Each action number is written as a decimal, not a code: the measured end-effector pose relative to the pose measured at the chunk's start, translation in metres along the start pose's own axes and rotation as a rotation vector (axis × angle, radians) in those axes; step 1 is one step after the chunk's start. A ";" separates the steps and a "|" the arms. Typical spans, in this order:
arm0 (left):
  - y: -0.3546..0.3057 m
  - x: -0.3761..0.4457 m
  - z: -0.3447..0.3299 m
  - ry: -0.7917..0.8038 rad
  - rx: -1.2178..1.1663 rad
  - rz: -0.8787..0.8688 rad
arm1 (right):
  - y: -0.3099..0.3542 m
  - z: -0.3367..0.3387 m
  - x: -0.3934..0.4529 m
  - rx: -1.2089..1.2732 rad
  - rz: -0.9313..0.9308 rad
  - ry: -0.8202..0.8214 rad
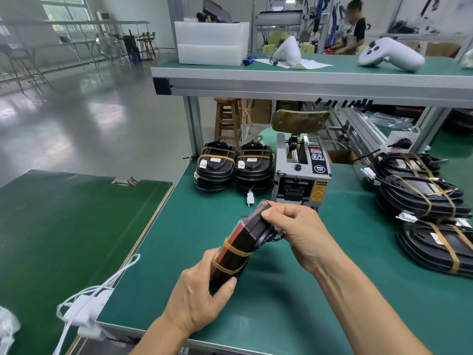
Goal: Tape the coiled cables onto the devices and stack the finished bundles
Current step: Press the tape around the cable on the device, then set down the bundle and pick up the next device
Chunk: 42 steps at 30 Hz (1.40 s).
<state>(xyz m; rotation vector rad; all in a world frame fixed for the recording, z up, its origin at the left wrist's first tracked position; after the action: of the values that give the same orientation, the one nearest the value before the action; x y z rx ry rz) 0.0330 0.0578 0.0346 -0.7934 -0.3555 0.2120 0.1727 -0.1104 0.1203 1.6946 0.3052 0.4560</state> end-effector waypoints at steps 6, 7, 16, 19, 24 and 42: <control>-0.002 0.000 0.000 0.005 0.003 -0.003 | 0.001 -0.001 0.000 -0.011 0.008 0.002; -0.002 0.000 0.000 0.005 0.005 -0.003 | 0.001 -0.001 0.000 -0.012 0.007 0.000; -0.001 0.000 -0.001 0.008 0.008 0.000 | -0.006 0.003 0.002 -0.011 -0.046 -0.049; -0.001 0.000 -0.001 0.013 0.006 -0.004 | -0.009 0.006 0.002 0.002 -0.068 -0.073; 0.001 0.000 -0.001 0.010 0.015 -0.002 | -0.011 0.006 0.003 0.015 -0.102 -0.062; 0.001 0.000 -0.002 0.010 0.005 -0.008 | -0.024 0.011 0.009 0.042 -0.117 -0.114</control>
<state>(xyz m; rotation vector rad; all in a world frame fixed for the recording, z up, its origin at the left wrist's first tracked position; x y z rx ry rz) 0.0339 0.0575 0.0331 -0.7875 -0.3485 0.2018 0.1868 -0.1116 0.0966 1.7257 0.3301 0.2674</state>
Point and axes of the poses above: each hand's wrist, its own x-axis towards the middle knuckle, its own z-axis out of the back of the hand, y = z × x, the point moved 8 cm from there along x, towards the middle knuckle, and after that the axes turned 11 degrees about z, right-handed, at the moved point
